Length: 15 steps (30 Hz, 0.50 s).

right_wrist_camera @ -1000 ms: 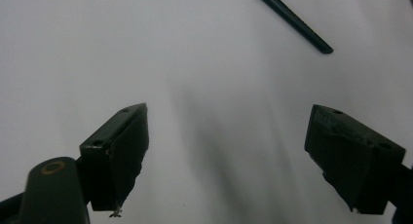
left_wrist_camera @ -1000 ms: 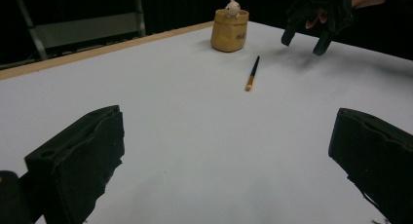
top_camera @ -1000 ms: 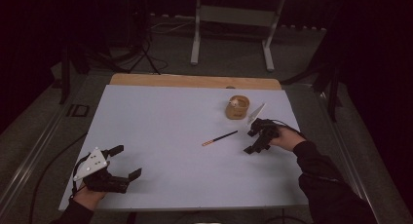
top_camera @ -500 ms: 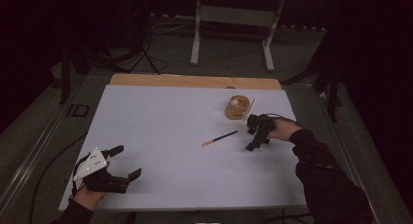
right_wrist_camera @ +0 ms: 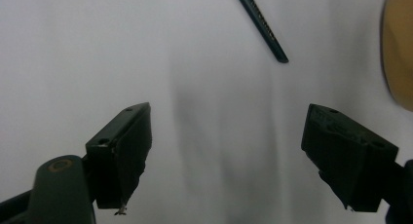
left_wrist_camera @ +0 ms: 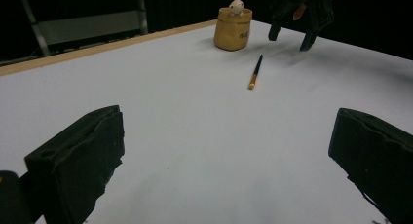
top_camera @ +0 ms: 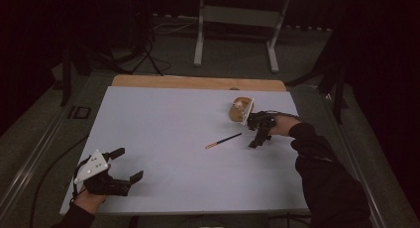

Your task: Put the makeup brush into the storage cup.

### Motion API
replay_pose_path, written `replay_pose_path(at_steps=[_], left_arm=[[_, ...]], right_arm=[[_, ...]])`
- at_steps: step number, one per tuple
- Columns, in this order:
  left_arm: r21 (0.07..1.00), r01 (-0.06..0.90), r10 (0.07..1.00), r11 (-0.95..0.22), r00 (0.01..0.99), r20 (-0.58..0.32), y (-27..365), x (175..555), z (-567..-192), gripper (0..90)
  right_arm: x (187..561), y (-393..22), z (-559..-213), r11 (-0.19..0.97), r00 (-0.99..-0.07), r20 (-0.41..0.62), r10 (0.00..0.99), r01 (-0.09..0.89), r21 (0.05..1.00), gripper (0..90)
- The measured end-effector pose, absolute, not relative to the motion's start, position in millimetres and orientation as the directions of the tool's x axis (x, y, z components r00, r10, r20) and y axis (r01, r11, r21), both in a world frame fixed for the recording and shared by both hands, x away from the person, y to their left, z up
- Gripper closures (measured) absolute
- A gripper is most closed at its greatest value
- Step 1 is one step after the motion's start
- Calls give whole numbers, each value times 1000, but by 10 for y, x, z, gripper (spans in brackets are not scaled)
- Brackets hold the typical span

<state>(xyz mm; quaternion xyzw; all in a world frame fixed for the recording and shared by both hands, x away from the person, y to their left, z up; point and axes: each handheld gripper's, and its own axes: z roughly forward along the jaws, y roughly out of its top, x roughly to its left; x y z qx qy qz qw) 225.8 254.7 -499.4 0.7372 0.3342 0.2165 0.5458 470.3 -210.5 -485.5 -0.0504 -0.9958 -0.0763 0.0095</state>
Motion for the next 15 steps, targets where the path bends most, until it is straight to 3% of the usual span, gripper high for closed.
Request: replay_pose_path(at_steps=[15], left_arm=[[949,257,717,-184,695,-49,2540,2256,-4997,4]], right_arm=[[4794,-1929,-4883,991,-999,37,-23,-17,136,168]])
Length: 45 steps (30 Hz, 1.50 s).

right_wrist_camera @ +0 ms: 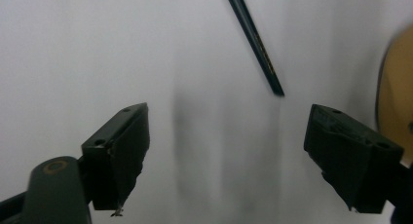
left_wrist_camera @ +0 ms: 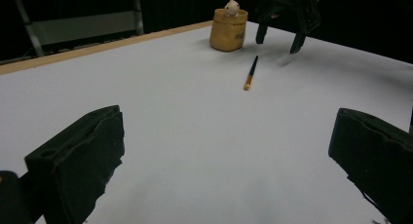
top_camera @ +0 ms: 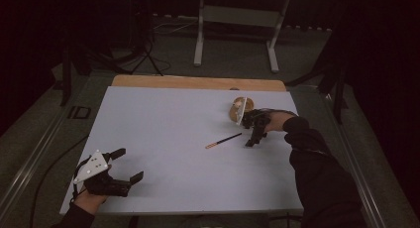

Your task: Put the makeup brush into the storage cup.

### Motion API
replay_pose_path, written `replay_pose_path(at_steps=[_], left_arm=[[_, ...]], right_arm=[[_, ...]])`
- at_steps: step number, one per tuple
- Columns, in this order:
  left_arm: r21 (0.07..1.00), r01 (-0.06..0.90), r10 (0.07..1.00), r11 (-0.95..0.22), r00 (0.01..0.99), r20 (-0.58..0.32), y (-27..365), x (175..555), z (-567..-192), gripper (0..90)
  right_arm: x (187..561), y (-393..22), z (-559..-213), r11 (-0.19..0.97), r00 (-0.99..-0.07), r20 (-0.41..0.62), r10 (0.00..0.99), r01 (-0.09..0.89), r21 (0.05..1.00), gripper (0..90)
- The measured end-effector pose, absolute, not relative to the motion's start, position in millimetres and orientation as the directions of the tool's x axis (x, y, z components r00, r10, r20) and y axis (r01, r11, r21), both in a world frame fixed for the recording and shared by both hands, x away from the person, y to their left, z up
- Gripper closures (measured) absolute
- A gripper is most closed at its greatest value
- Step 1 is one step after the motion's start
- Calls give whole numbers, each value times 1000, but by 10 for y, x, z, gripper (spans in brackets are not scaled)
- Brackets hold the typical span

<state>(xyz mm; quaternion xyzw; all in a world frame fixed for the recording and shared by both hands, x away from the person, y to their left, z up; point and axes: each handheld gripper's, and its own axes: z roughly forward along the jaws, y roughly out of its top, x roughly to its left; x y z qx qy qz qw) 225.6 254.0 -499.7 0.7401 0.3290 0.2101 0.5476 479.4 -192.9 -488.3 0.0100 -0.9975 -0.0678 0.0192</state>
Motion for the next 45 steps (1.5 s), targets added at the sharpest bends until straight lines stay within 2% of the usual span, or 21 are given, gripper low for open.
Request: replay_pose_path(at_steps=[6,16,23,27,28,34,38,45], left_arm=[[949,259,716,-182,696,-52,2537,2251,-4997,4],[949,258,717,-179,695,-54,2546,2243,-4993,4],[949,260,714,-177,697,-58,2546,2243,-4996,4],[949,259,713,-180,699,-55,2544,2242,-4995,4],[949,260,713,-177,698,-59,2545,2242,-4996,4],[949,261,712,-176,699,-61,2545,2242,-4997,4],[949,261,711,-175,700,-62,2546,2242,-4998,4],[949,262,711,-173,701,-64,2547,2242,-4999,4]], right_arm=[[4774,-1859,-4864,990,-995,6,-99,-98,97,161],[4759,-1711,-4837,969,-974,-37,-221,-224,100,175],[4758,-1605,-4828,951,-957,-18,-288,-289,114,306],[4754,-1561,-4827,947,-954,-7,-298,-297,122,321],[4742,-1533,-4822,940,-949,-10,-316,-314,135,387],[4734,-1441,-4828,932,-945,-4,-326,-322,164,391],[4719,-1383,-4821,921,-937,-9,-349,-344,181,453],[4704,-1308,-4809,909,-930,-20,-366,-363,204,467]])
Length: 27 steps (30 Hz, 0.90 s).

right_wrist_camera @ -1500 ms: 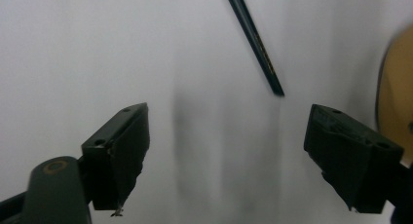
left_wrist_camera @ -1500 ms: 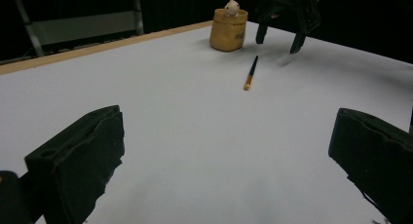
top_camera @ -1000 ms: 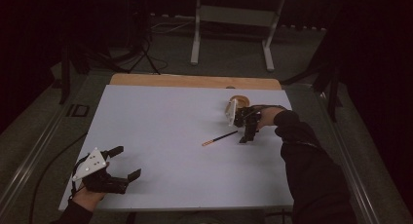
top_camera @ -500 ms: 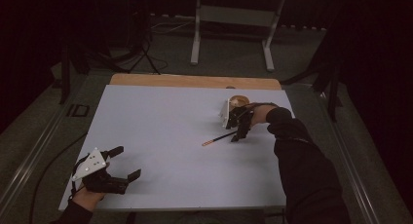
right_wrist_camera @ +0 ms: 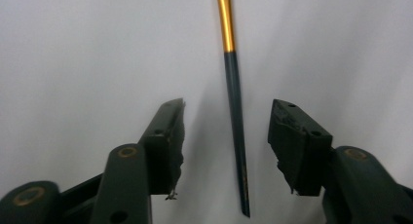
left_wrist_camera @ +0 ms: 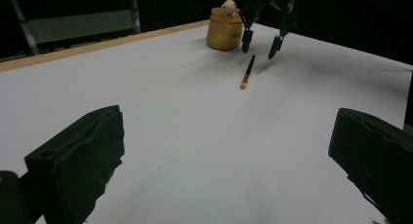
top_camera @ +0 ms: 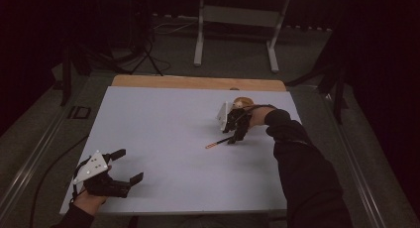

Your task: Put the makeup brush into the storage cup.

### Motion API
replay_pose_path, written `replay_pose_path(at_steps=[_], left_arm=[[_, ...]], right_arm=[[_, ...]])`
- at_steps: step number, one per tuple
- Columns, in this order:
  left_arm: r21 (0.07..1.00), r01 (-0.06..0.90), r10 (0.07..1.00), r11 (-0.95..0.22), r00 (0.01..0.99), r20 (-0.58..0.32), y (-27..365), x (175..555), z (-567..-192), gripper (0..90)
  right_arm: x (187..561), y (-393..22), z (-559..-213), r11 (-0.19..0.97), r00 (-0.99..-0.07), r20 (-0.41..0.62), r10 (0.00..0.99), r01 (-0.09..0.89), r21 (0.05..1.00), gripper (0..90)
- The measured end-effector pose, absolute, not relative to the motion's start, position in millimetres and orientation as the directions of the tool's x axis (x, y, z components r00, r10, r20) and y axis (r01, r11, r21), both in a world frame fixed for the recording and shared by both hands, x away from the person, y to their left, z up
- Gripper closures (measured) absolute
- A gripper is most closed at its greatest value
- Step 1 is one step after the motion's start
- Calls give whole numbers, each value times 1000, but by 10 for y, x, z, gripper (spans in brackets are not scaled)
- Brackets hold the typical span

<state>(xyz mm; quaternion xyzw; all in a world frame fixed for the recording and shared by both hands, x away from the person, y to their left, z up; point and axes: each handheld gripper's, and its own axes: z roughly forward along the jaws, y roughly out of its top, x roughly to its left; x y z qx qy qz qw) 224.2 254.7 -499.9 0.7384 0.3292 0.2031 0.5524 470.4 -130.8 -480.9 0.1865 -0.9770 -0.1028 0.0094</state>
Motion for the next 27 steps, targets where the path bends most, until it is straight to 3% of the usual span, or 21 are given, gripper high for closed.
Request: replay_pose_path(at_steps=[15,27], left_arm=[[950,261,708,-171,703,-66,2550,2241,-4998,4],[950,263,706,-170,705,-70,2552,2243,-5002,4]], right_arm=[[4642,-1119,-4808,876,-913,-10,-408,-394,278,530],[4637,-990,-4896,878,-909,-30,-416,-410,245,600]])
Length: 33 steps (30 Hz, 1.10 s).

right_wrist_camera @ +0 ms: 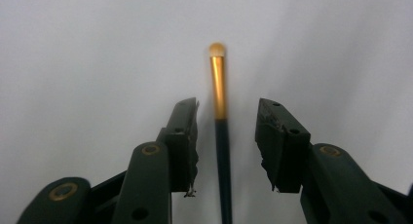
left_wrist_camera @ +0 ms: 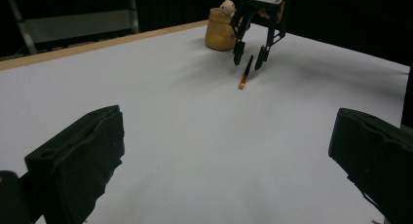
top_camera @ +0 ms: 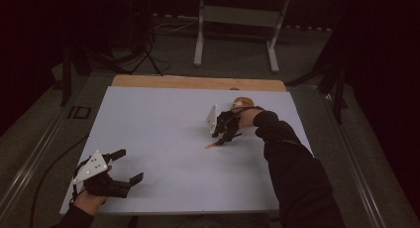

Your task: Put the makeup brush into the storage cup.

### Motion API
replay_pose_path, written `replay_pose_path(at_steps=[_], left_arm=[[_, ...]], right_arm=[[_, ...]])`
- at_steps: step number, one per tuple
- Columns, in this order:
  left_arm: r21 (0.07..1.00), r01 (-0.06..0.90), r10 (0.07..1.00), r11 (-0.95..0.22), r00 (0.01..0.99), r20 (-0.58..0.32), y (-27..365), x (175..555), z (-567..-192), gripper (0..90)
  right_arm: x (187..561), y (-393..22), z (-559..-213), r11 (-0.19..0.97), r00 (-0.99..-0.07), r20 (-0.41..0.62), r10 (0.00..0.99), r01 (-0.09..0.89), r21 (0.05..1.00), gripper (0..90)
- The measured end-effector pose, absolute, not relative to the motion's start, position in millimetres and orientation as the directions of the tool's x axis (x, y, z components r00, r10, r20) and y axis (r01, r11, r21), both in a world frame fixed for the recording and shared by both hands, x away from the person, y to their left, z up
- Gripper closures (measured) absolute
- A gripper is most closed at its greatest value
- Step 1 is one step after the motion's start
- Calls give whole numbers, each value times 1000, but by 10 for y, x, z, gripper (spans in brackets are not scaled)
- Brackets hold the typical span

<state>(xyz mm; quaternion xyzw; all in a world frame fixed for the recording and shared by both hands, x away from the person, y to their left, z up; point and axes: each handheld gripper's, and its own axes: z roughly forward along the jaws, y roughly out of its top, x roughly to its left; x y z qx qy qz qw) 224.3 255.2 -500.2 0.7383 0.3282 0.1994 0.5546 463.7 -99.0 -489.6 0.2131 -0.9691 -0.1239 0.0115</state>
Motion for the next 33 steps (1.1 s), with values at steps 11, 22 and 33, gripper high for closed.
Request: replay_pose_path(at_steps=[11,22,33], left_arm=[[950,263,703,-169,707,-71,2551,2242,-5003,4],[950,264,701,-170,710,-72,2549,2241,-5004,4],[949,263,703,-172,708,-69,2549,2241,-5003,4]], right_arm=[[4603,-904,-4988,867,-888,-24,-459,-454,208,652],[4596,-862,-5057,861,-876,-42,-480,-480,170,713],[4617,-816,-5051,877,-887,1,-463,-457,148,836]])
